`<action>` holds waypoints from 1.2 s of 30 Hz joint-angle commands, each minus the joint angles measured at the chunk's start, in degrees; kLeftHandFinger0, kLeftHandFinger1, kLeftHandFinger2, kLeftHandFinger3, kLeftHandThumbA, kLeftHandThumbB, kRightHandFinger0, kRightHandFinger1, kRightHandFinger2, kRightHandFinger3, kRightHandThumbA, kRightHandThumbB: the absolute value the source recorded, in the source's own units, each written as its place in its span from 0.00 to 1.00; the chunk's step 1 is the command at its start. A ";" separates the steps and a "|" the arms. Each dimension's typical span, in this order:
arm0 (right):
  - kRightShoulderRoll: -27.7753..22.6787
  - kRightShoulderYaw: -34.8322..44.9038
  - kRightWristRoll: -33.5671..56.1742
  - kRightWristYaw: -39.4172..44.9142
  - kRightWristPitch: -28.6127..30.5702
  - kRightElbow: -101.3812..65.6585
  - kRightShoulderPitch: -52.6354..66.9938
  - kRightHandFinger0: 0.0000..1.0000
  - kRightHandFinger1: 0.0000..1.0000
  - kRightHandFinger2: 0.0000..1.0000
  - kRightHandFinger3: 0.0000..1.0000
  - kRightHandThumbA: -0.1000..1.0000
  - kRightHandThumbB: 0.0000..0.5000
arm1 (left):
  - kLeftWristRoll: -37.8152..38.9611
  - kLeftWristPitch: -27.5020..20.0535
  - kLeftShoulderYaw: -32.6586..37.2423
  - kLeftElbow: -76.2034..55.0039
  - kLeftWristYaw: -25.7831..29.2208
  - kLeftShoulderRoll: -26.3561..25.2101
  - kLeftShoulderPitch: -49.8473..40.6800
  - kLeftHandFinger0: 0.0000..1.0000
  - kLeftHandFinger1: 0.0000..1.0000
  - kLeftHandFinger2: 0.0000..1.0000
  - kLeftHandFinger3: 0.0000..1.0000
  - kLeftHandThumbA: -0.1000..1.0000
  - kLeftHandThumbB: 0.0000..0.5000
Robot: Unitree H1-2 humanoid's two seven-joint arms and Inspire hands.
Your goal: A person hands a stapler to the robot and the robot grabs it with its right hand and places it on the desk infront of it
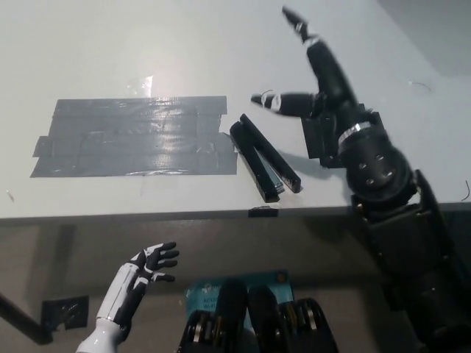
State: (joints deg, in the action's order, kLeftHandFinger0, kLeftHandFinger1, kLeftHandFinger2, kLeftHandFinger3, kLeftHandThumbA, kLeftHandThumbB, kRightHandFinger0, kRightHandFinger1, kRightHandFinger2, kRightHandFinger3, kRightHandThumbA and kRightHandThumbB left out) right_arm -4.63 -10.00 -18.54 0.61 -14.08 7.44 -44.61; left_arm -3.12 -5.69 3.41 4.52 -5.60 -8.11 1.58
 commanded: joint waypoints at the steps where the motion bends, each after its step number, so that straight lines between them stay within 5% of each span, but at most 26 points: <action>1: -2.07 3.28 0.42 0.50 -1.58 -11.80 -3.99 1.00 1.00 1.00 1.00 1.00 0.84 | 0.85 0.05 -0.03 -1.56 -1.06 -0.49 0.37 0.67 0.76 0.76 0.76 0.94 0.89; 8: -4.96 6.79 3.25 4.60 -7.76 -38.36 4.17 1.00 1.00 1.00 1.00 1.00 0.81 | 0.11 -0.19 0.15 -1.48 -1.06 -0.78 0.84 0.68 0.78 0.79 0.80 0.96 0.87; 14: -3.08 2.64 1.29 4.36 -3.57 -51.12 22.55 1.00 1.00 1.00 1.00 1.00 0.78 | 0.09 -2.75 0.17 -0.38 -0.56 -0.30 -0.65 0.76 0.88 0.91 0.91 0.98 0.91; 16: -2.42 1.24 2.54 3.95 -0.95 -50.65 28.51 1.00 1.00 1.00 1.00 1.00 0.75 | -0.74 -4.20 0.28 0.12 0.03 -0.23 -1.55 0.84 0.98 1.00 0.99 1.00 0.98; 19: -1.33 -0.29 5.30 2.97 2.74 -46.07 38.92 1.00 1.00 1.00 1.00 1.00 0.74 | -1.08 -6.10 0.43 0.56 0.29 -0.15 -2.66 1.00 1.00 1.00 1.00 1.00 1.00; 29: -1.34 -0.90 5.15 1.80 10.99 -23.29 48.81 1.00 1.00 1.00 1.00 0.96 0.66 | -0.19 -7.58 0.09 1.69 0.43 0.73 -4.10 1.00 1.00 1.00 1.00 1.00 1.00; 33: -1.78 -1.34 4.86 2.75 11.11 -15.40 47.45 1.00 1.00 1.00 1.00 0.96 0.69 | 0.20 -8.49 -0.42 1.68 0.50 0.71 -4.89 1.00 1.00 1.00 1.00 1.00 1.00; 36: -2.37 -1.24 5.49 3.70 11.05 -13.52 46.37 1.00 1.00 1.00 1.00 0.93 0.63 | 0.09 -8.10 -0.60 1.48 0.85 1.18 -4.56 1.00 1.00 1.00 1.00 1.00 1.00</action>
State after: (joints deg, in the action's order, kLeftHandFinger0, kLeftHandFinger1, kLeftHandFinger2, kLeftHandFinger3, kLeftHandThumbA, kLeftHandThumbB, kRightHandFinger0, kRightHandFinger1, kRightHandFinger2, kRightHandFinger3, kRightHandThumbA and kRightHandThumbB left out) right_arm -6.46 -10.84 -14.27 3.03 -7.53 -7.92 4.21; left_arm -3.22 -10.62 3.27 6.71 -5.58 -7.28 -3.08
